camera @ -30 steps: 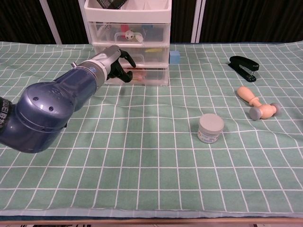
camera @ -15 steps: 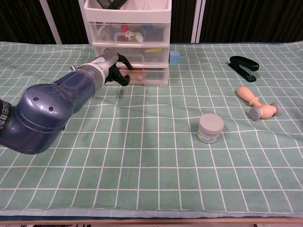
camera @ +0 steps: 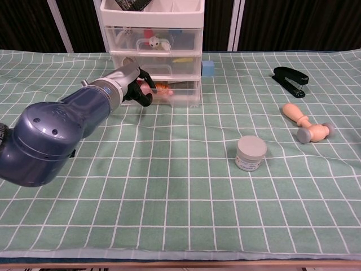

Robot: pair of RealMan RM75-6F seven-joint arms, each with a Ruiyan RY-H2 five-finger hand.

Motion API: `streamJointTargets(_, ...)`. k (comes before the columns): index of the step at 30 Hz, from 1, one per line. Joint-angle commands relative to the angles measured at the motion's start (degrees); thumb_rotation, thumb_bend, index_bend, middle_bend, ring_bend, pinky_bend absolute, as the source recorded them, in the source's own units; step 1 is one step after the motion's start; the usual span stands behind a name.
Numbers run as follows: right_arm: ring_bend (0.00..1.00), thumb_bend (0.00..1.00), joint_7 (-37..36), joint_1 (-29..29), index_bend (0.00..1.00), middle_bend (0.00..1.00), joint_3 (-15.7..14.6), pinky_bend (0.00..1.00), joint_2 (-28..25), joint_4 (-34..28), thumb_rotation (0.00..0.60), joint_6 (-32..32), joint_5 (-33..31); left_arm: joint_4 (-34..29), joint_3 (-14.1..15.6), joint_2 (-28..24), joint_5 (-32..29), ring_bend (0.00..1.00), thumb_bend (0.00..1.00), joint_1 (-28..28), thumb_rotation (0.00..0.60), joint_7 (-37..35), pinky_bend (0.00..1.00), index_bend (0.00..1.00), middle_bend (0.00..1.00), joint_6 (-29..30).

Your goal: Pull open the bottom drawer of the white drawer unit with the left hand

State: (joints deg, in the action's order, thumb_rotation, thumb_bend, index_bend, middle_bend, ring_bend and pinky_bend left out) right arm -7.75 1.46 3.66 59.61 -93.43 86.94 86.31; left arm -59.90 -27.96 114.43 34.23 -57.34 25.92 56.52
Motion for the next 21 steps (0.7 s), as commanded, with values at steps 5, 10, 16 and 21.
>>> streamJointTargets(5, 0.00, 0.02, 0.01, -0.02, 0.00, 0.00, 0.00, 0.21, 0.01, -0.01, 0.600, 0.03, 0.02, -3.14, 0.29, -1.35, -0.66, 1.00, 0.54, 1.02, 0.600, 1.06, 1.00, 0.46, 1.00, 0.57)
streamJointTargets(10, 0.00, 0.03, -0.04, -0.03, 0.00, 0.00, 0.04, 0.21, 0.00, -0.06, 0.600, 0.04, -0.05, -8.65, 1.25, -3.76, -2.30, 1.00, 0.54, 2.68, 0.600, 2.97, 1.00, 0.47, 1.00, 1.35)
streamJointTargets(16, 0.00, 0.02, -0.04, -0.03, 0.00, 0.00, 0.04, 0.21, 0.04, -0.09, 0.600, 0.03, -0.06, -15.87, 2.93, -6.83, -4.01, 1.00, 0.54, 4.78, 0.600, 4.72, 1.00, 0.49, 1.00, 2.90)
streamJointTargets(21, 0.00, 0.03, -0.16, -0.04, 0.00, 0.00, 0.11, 0.21, 0.00, -0.12, 0.600, 0.03, -0.18, -20.94, 4.25, -8.97, -4.52, 1.00, 0.54, 6.07, 0.600, 5.39, 1.00, 0.49, 1.00, 4.12)
